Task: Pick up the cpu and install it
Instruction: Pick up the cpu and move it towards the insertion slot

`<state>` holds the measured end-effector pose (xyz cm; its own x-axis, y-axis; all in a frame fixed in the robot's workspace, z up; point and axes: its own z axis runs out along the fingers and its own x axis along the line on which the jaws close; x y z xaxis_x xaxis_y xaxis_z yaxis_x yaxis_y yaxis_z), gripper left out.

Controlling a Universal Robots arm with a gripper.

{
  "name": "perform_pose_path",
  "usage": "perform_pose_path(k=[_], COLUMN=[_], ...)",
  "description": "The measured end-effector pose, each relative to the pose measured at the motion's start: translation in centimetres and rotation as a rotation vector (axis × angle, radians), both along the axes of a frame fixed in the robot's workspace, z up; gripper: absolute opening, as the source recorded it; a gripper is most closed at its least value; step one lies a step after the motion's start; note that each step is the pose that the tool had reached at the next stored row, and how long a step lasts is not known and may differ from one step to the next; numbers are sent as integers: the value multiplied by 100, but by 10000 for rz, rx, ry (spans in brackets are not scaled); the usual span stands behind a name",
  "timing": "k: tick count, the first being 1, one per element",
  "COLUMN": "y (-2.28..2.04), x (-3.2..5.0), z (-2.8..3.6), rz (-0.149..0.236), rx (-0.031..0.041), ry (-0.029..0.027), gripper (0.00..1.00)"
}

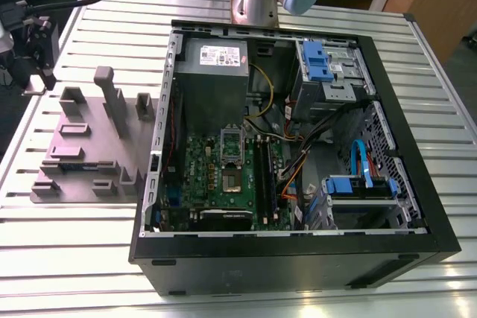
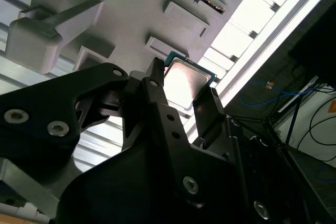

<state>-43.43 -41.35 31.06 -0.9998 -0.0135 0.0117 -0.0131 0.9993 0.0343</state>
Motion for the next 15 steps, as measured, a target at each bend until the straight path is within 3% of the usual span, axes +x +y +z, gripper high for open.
perform_pose_path(k=[15], y=[0], x=[0], z=[34], rz=[0], rx=[1], ry=[-2], gripper=[47])
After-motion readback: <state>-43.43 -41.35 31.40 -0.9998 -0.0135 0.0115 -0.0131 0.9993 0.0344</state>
